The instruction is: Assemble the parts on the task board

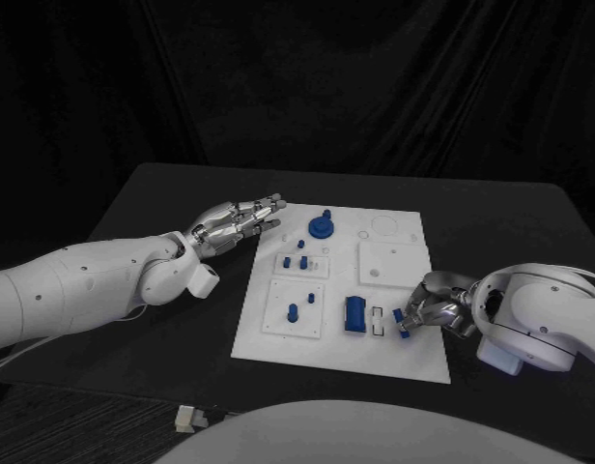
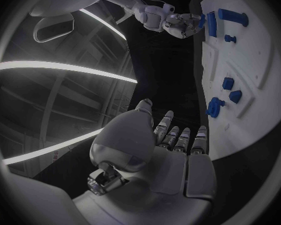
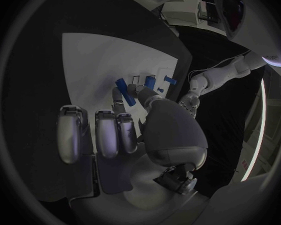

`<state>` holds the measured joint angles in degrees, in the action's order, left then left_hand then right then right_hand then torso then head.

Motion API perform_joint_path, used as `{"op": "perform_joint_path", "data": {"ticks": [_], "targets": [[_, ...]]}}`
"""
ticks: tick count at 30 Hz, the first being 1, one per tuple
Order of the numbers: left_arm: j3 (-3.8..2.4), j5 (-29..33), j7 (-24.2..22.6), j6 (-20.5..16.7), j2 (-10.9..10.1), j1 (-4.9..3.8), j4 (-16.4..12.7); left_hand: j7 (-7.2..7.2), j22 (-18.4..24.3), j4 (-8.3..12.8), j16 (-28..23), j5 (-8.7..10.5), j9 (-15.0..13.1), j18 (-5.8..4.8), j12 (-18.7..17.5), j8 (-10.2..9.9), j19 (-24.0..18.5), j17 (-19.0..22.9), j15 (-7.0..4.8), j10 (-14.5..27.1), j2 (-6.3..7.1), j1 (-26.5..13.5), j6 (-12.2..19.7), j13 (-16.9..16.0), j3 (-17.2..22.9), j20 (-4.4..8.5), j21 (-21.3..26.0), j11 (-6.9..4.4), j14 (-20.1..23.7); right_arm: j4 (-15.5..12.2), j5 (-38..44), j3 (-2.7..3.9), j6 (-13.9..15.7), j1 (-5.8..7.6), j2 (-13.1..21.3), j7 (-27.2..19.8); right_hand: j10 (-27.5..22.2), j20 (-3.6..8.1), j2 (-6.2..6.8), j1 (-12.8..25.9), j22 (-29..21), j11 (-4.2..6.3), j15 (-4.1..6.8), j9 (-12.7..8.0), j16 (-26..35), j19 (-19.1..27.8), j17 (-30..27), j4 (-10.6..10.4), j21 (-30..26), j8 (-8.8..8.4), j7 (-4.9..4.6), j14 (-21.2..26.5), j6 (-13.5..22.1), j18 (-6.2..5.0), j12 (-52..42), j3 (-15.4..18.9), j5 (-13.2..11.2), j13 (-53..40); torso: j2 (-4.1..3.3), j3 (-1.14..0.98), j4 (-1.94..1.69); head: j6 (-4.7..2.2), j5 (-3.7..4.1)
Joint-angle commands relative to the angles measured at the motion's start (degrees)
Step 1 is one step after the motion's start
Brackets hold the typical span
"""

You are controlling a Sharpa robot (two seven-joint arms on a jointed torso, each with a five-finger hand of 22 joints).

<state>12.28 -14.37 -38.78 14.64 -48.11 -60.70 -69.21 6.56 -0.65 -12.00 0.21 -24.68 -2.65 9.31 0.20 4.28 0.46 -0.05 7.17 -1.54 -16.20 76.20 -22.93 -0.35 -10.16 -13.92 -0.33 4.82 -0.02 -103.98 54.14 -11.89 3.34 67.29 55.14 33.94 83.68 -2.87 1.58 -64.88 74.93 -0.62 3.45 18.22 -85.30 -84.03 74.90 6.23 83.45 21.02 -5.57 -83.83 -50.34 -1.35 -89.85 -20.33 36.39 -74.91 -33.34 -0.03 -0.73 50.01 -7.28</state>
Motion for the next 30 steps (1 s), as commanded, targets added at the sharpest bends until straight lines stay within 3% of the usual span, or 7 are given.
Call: {"op": "perform_joint_path", "data": {"ticks": [1, 12, 20, 30], "targets": [[-0.06, 0.36, -0.88, 0.64, 0.08, 0.06, -0.07, 0.27, 0.07, 0.31, -0.21, -0.41, -0.07, 1.02, 0.23, 0.34, -0.04, 0.05, -0.24, 0.00, -0.22, 0.33, -0.30, -0.09, 0.03, 0.30, -0.02, 0.52, 0.02, 0.15, -7.05, 0.00, 1.07, 0.11, -0.29, -0.28, 6.32, -0.24, 0.02, 0.66, 12.92, -0.24, -0.34, -0.02, -0.27, -3.13, 4.46, 0.05, 0.27, 0.14, -0.03, -4.27, 0.36, -0.28, -0.15, -0.39, 0.19, -15.09, 0.01, 0.01, -0.01, -0.01, -0.06], [-0.06, 0.36, -0.70, 0.81, 0.21, 0.06, -0.04, 0.27, 0.07, 0.31, -0.21, -0.41, -0.07, 1.02, 0.23, 0.34, -0.04, 0.05, -0.24, 0.00, -0.22, 0.33, -0.30, -0.09, 0.03, 0.30, -0.02, 0.52, 0.02, 1.37, -15.24, -0.01, 3.23, 0.10, -1.82, 0.08, 6.32, -0.34, -0.02, 2.52, 12.82, -0.37, -0.46, 0.22, -0.14, -2.98, 4.04, -0.84, -0.02, 0.46, -0.17, -4.18, 1.33, -0.36, -0.15, -1.07, 0.60, -15.09, -0.04, 0.00, 0.01, -0.01, 0.13], [-0.06, 0.36, -0.58, 0.86, 0.17, 0.07, -0.09, 0.27, 0.07, 0.31, -0.21, -0.41, -0.07, 1.02, 0.23, 0.34, -0.04, 0.05, -0.24, 0.00, -0.22, 0.33, -0.30, -0.09, 0.03, 0.30, -0.02, 0.52, 0.02, 2.98, -18.51, -0.01, 4.43, -0.08, -2.92, 0.53, 6.32, -0.41, -0.16, 3.61, 12.60, -0.42, -0.51, 0.43, -0.01, -2.68, 3.70, -1.49, -0.65, 0.77, -0.19, -4.10, 1.85, -0.52, -0.15, -1.35, -0.39, -15.09, -0.04, -0.01, 0.04, -0.01, 0.05], [-0.06, 0.36, -0.55, 0.94, 0.16, 0.07, -0.13, 0.29, 0.05, 0.43, -0.21, -0.49, -0.07, 1.02, 0.23, 0.35, -0.03, 0.05, -0.25, -0.02, -0.24, 0.44, -0.32, -0.09, 0.13, 0.29, -0.03, 0.54, 0.02, 4.02, -19.56, -0.02, 4.08, -0.19, -3.55, 0.97, 6.32, -0.44, -0.37, 4.73, 12.43, -0.43, -0.52, 0.96, 0.15, -2.42, 3.24, -2.08, -1.15, 1.64, -0.19, -4.01, 2.81, -0.64, -0.15, -1.75, -4.52, -15.09, -0.01, -0.01, 0.04, -0.01, 0.11]]}}
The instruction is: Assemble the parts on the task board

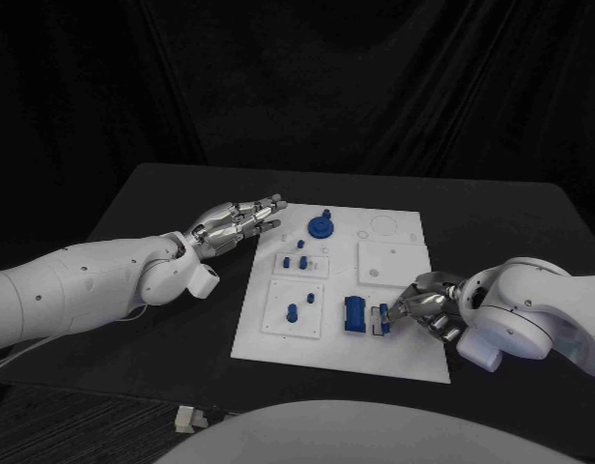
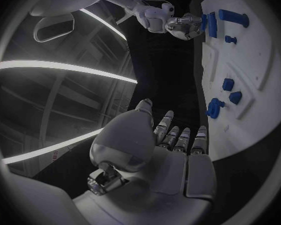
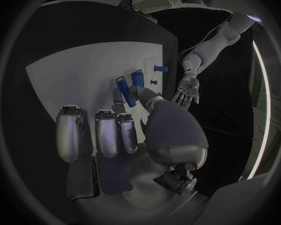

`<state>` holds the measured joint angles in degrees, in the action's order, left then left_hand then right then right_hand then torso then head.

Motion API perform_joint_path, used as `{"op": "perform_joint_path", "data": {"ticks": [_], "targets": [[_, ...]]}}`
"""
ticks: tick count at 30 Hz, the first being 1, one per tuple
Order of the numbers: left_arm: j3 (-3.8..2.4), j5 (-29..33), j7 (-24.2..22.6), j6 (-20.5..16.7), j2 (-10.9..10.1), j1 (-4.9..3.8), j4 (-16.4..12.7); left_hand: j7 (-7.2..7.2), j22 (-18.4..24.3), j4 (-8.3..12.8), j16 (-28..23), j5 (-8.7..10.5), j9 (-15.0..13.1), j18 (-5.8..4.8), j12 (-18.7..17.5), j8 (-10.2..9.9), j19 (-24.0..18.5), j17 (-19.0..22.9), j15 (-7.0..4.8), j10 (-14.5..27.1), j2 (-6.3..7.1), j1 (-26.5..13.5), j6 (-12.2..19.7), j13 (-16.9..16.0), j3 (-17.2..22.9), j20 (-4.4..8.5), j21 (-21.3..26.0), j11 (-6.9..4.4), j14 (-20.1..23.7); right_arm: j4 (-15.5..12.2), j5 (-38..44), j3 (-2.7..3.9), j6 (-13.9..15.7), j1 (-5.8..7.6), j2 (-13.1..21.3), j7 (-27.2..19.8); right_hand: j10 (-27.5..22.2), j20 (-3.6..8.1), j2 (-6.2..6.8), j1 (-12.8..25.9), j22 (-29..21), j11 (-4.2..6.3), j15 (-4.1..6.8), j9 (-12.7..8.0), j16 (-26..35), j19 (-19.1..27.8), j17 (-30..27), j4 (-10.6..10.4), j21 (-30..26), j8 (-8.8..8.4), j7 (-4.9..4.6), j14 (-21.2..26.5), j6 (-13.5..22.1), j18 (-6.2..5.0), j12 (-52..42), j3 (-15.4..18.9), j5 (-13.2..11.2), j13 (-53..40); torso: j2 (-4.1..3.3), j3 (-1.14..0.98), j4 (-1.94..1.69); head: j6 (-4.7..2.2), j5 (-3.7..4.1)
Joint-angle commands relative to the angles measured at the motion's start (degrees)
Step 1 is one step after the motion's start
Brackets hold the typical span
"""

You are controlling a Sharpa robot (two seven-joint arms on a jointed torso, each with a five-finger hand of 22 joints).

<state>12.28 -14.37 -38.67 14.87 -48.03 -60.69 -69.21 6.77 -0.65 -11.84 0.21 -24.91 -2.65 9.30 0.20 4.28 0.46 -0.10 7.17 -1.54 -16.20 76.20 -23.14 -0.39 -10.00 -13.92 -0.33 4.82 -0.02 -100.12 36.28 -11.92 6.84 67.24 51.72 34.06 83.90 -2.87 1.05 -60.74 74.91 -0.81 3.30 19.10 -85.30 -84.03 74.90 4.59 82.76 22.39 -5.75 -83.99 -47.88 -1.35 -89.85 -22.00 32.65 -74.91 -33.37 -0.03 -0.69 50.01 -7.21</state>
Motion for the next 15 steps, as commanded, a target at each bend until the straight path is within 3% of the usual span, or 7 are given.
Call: {"op": "perform_joint_path", "data": {"ticks": [1, 15], "targets": [[-0.06, 0.36, -0.66, 0.72, 0.08, 0.06, -0.12, 0.08, 0.05, 0.27, -0.21, -0.26, -0.07, 1.03, 0.23, 0.35, -0.03, 0.10, -0.25, -0.02, -0.25, 0.44, -0.11, -0.05, -0.03, 0.29, -0.03, 0.54, 0.02, 0.25, -1.80, 0.01, 0.44, -0.17, -0.19, 0.90, 6.10, -0.45, 0.15, 0.68, 12.41, -0.25, -0.38, 0.13, 0.16, -2.38, 3.19, -0.48, -0.55, 0.33, -0.02, -3.84, 0.45, -0.66, -0.15, -0.07, -1.23, -15.09, 0.00, -0.01, -0.01, -0.01, 0.04], [-0.06, 0.36, -0.61, 0.78, 0.00, 0.06, -0.18, 0.09, 0.03, 0.51, -0.21, -0.42, -0.07, 1.03, 0.23, 0.36, -0.01, 0.10, -0.19, -0.02, -0.22, 0.63, -0.09, -0.05, 0.12, 0.25, -0.04, 0.55, 0.02, 0.99, -2.04, 0.00, -1.49, -0.51, -0.68, 1.52, 6.10, -0.49, -0.08, 0.92, 12.06, -0.31, -0.43, 0.32, 0.33, -1.92, 2.77, -0.65, -1.58, 0.67, -0.06, -3.75, 1.00, -0.92, -0.15, -0.19, -3.40, -15.09, 0.01, 0.00, 0.01, -0.01, -0.06]]}}
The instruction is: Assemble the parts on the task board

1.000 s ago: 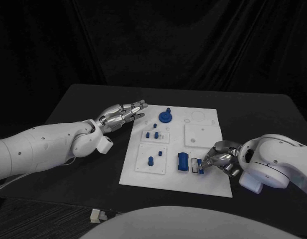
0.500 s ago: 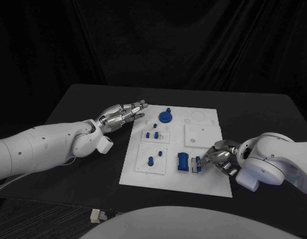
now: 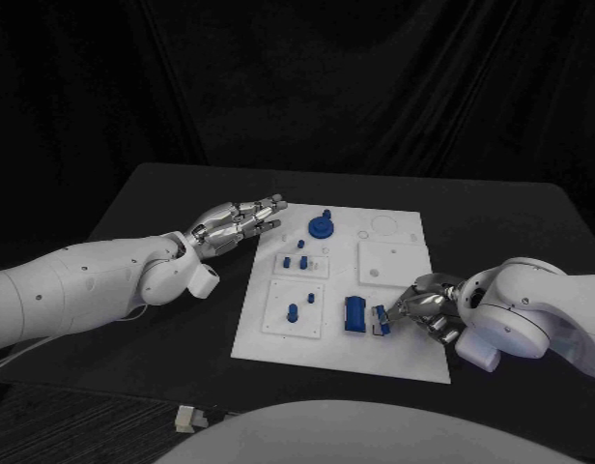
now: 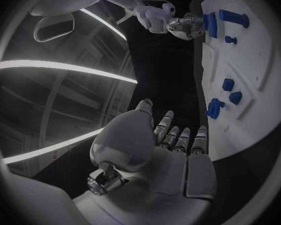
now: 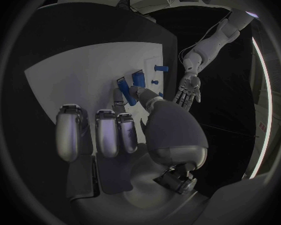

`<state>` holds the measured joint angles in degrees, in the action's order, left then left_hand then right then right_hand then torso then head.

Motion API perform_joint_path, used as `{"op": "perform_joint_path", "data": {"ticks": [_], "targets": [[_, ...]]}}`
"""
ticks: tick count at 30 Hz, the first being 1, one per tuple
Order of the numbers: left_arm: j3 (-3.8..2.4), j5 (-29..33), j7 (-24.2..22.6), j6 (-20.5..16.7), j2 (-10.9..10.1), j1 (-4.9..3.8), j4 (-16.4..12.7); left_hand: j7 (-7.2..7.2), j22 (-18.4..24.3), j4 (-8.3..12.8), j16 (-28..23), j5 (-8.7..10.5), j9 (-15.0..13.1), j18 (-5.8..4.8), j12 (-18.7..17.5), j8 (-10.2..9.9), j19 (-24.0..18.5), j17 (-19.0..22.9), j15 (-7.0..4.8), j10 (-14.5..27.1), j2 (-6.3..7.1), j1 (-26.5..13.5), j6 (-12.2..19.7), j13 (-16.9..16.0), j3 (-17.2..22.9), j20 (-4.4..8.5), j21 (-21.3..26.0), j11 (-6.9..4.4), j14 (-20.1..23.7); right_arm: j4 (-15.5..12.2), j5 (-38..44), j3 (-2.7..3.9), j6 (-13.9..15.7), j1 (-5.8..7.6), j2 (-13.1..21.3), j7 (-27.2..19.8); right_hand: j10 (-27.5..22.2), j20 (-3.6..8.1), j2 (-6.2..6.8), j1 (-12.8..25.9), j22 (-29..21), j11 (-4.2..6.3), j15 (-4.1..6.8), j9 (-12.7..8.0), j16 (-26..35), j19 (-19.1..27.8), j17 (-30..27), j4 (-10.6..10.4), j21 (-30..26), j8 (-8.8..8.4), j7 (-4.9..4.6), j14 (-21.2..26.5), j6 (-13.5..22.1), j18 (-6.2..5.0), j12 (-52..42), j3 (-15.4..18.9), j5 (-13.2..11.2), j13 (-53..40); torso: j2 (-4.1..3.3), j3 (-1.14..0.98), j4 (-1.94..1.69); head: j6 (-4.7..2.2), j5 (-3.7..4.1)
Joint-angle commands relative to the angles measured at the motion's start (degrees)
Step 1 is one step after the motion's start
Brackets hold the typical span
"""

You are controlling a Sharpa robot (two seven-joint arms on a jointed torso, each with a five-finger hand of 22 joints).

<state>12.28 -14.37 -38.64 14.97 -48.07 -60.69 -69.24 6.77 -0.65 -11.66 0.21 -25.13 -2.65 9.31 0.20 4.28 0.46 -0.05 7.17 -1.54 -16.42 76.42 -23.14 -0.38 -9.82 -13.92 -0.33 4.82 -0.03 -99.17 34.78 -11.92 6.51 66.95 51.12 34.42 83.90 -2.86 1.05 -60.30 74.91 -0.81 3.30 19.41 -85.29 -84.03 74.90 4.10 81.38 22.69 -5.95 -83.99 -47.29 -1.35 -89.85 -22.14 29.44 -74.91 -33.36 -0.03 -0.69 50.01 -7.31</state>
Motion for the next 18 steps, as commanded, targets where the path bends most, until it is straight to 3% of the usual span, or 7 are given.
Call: {"op": "perform_joint_path", "data": {"ticks": [1, 15, 18], "targets": [[-0.06, 0.36, -0.63, 0.70, 0.05, 0.06, -0.14, 0.09, 0.03, 0.32, -0.21, -0.20, -0.07, 1.03, 0.23, 0.36, -0.01, 0.05, -0.19, -0.02, 0.00, 0.40, -0.09, -0.06, -0.06, 0.25, -0.04, 0.55, 0.03, 0.08, -0.54, 0.00, -1.22, -0.24, -0.10, 1.18, 6.10, -0.50, -0.14, 0.44, 12.05, -0.31, -0.43, 0.01, 0.33, -1.89, 2.76, -0.15, -0.26, 0.39, 0.14, -3.75, 0.43, -0.93, -0.15, -0.09, -0.27, -15.09, 0.02, 0.01, 0.01, -0.01, 0.01], [-0.06, 0.36, -0.37, 0.88, 0.15, 0.07, -0.06, 0.06, 0.02, 0.73, -0.21, -0.54, -0.06, 1.04, 0.22, 0.37, 0.00, 0.05, -0.06, -0.02, 0.02, 0.73, -0.09, -0.06, 0.19, 0.18, -0.05, 0.51, 0.03, 0.64, -0.51, 0.00, -1.26, -0.46, -0.35, 1.31, 6.10, -0.59, -1.02, 1.64, 11.90, -0.47, -0.55, 0.09, 0.48, -1.71, 2.40, -1.38, -0.70, 0.56, -0.05, -3.68, 1.03, -1.03, -0.15, -0.06, -1.08, -15.09, -0.01, 0.00, 0.01, -0.01, 0.08], [-0.06, 0.36, -0.31, 0.94, 0.18, 0.07, -0.03, 0.05, 0.03, 0.93, -0.21, -0.66, -0.06, 1.04, 0.22, 0.37, 0.00, 0.05, -0.04, -0.01, 0.02, 0.87, -0.03, -0.06, 0.31, 0.16, -0.05, 0.50, 0.03, 0.73, -0.51, 0.00, -1.21, -0.48, -0.45, 1.31, 6.10, -0.64, -1.22, 2.49, 11.89, -0.48, -0.58, 0.17, 0.52, -1.70, 2.29, -2.16, -0.74, 0.76, -0.03, -3.67, 1.21, -1.03, -0.15, 0.15, -2.36, -15.09, 0.00, 0.00, 0.01, -0.01, 0.10]]}}
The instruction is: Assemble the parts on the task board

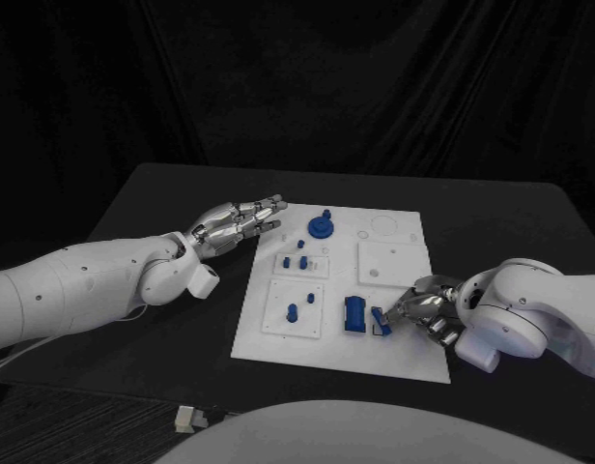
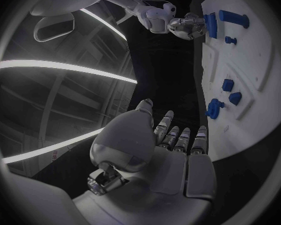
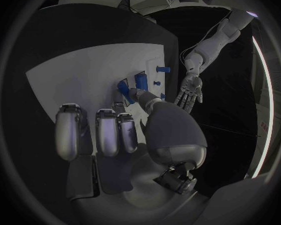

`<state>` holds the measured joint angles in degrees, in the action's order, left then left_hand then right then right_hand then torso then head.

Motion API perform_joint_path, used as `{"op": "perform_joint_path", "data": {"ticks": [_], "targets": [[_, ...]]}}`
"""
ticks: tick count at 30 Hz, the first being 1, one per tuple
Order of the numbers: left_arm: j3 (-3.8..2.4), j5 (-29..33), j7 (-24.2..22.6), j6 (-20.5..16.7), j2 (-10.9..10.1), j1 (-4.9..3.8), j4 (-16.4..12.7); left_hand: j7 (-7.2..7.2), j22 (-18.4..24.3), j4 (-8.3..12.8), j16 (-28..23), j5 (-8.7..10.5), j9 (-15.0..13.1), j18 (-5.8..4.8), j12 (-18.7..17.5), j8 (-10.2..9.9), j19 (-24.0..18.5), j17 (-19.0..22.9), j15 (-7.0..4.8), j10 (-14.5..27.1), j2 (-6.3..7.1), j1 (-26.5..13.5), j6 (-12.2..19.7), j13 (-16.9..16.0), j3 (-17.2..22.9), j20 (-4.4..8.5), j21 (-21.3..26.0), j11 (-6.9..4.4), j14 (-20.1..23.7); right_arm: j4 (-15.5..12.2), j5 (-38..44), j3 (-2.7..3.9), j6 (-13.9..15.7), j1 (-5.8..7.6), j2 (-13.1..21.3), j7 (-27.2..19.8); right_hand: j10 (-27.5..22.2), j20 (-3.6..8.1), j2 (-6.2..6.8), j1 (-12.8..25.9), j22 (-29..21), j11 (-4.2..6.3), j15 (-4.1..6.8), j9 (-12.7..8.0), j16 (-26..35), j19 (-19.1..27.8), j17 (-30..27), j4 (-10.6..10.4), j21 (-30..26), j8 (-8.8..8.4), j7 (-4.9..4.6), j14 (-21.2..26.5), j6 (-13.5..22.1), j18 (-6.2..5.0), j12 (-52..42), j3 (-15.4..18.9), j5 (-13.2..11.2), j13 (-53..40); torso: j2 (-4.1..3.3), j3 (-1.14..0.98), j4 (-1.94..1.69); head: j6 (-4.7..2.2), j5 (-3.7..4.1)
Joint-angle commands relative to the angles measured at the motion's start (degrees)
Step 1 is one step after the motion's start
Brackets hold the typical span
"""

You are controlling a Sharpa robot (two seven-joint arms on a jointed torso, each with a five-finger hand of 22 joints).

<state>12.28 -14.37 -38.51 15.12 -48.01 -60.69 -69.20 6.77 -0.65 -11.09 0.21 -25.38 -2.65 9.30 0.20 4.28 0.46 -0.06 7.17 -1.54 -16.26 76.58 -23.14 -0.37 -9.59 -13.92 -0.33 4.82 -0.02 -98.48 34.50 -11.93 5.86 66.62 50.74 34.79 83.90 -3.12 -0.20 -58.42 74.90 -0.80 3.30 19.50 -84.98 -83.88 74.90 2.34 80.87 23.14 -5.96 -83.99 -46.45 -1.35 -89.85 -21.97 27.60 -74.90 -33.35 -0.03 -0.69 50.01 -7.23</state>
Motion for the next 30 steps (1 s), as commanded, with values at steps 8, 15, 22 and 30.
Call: {"op": "perform_joint_path", "data": {"ticks": [8, 15, 22, 30], "targets": [[-0.06, 0.36, -0.33, 0.91, 0.16, 0.08, -0.05, 0.04, 0.03, 0.75, -0.21, -0.75, -0.06, 1.04, 0.22, 0.38, 0.00, 0.06, 0.01, -0.02, -0.12, 0.96, -0.03, -0.07, 0.30, 0.12, -0.05, 0.48, 0.02, 0.24, -0.24, 0.01, -0.24, -0.16, -0.19, 0.95, 6.10, -0.38, -0.59, 2.14, 11.76, -0.42, -0.54, 0.25, 0.34, -1.70, 1.92, -2.10, -0.69, 0.78, 0.09, -3.61, 0.53, -1.14, -0.15, 0.36, -4.01, -15.10, 0.02, 0.00, -0.01, -0.01, 0.00], [-0.06, 0.36, -0.29, 0.97, 0.17, 0.09, -0.02, 0.03, 0.03, 0.98, -0.21, -0.95, -0.06, 1.04, 0.22, 0.39, 0.01, 0.06, 0.04, 0.00, -0.09, 1.10, -0.03, -0.06, 0.42, 0.10, -0.05, 0.47, 0.02, 0.20, -0.25, 0.01, -0.26, -0.18, -0.22, 0.93, 6.10, -0.29, -1.21, 2.72, 11.74, -0.25, -0.41, 0.48, 0.45, -1.68, 1.64, -2.97, -0.78, 1.40, 0.32, -3.56, -0.08, -1.15, -0.15, 0.34, -5.12, -15.10, 0.01, 0.00, -0.01, -0.01, 0.06], [-0.06, 0.36, -0.30, 0.96, 0.09, 0.09, -0.07, 0.03, 0.03, 1.11, -0.21, -1.07, -0.06, 1.04, 0.22, 0.39, 0.01, 0.06, 0.05, -0.02, -0.09, 1.17, -0.02, -0.07, 0.49, 0.09, -0.05, 0.47, 0.02, -0.35, 1.80, 0.01, -0.44, -0.21, 0.25, 0.63, 6.10, -0.18, 0.40, 3.64, 11.65, -0.20, -0.35, 0.51, 0.52, -1.59, 1.46, -3.44, -1.10, 1.56, 0.33, -3.54, 0.28, -1.21, -0.15, 1.85, -12.99, -15.10, -0.01, -0.01, -0.01, -0.01, 0.00], [-0.06, 0.36, -0.39, 0.85, -0.11, 0.10, -0.19, 0.04, 0.00, 1.17, -0.21, -1.12, -0.07, 1.04, 0.22, 0.40, 0.03, 0.06, 0.05, -0.01, -0.08, 1.20, -0.08, -0.07, 0.52, 0.08, -0.07, 0.48, 0.02, -3.16, 11.75, 0.01, 1.26, -0.21, 2.46, -1.48, 6.10, 0.08, 1.78, 6.59, 11.52, 0.28, 0.02, 1.17, 0.58, -1.49, 1.21, -7.11, -1.59, 3.04, 0.88, -3.53, -0.14, -1.32, -0.15, 8.50, -18.81, -15.10, 0.00, -0.01, 0.01, -0.01, -0.16]]}}
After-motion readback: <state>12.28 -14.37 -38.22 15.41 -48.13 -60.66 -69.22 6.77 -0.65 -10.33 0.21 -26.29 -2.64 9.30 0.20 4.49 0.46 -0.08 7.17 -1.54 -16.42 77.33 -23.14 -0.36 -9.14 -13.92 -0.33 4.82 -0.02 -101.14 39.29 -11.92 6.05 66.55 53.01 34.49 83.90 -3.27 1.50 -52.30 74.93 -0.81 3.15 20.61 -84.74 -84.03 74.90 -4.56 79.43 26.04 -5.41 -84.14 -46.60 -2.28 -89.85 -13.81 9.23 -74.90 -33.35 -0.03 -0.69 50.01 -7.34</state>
